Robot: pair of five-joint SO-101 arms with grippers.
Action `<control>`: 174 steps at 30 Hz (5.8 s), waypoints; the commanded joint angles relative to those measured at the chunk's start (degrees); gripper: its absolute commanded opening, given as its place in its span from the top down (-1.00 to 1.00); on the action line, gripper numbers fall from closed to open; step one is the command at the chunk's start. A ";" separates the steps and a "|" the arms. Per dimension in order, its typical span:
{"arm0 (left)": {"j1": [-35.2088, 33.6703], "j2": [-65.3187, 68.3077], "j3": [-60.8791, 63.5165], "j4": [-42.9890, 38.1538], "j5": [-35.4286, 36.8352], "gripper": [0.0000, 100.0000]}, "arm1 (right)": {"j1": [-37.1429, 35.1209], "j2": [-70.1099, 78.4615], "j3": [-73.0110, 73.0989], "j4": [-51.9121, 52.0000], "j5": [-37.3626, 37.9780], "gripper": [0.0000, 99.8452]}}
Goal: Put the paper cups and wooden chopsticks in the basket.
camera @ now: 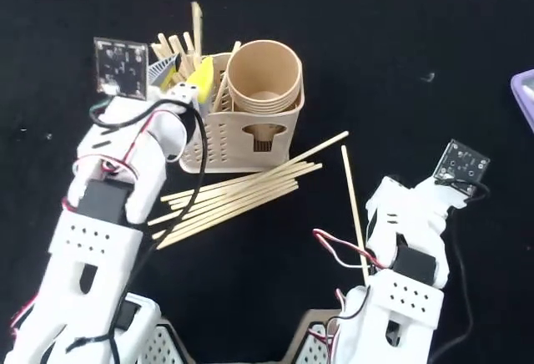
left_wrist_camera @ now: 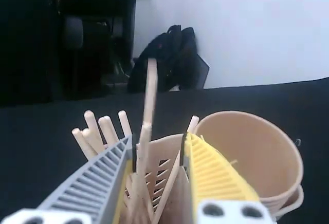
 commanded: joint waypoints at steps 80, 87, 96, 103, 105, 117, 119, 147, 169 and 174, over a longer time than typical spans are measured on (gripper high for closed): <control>16.04 -12.31 34.07 42.02 -41.41 0.93 | -0.79 -0.31 -0.22 -1.49 0.97 0.96; 16.57 -9.32 37.14 39.47 -41.23 0.62 | -0.79 -0.31 -0.22 -1.49 0.97 0.96; 16.66 -2.81 27.91 39.82 -37.98 0.63 | -0.79 -0.31 -0.22 -1.49 0.97 0.96; 17.10 5.80 27.47 32.70 -34.73 0.63 | -0.79 -0.31 -0.22 -1.49 0.97 0.96; 17.19 9.67 27.12 31.56 -33.58 0.63 | -0.79 -0.31 -0.22 -1.49 0.97 0.96; 17.19 22.24 20.26 31.03 -32.35 0.82 | -0.79 -0.31 -0.22 -1.49 3.96 0.96; 17.01 22.77 20.44 31.38 -32.35 0.96 | -0.79 -0.31 -0.22 -1.49 3.96 0.96; 17.27 16.18 23.87 34.11 -38.51 0.72 | -0.79 -0.31 -0.22 -1.58 4.04 0.96; 23.78 20.84 18.95 19.78 -27.96 0.64 | -0.79 -0.31 -0.22 -1.58 4.04 0.96; 22.46 29.80 15.60 18.29 -27.96 0.64 | -0.79 -0.31 -0.22 -1.58 4.04 0.96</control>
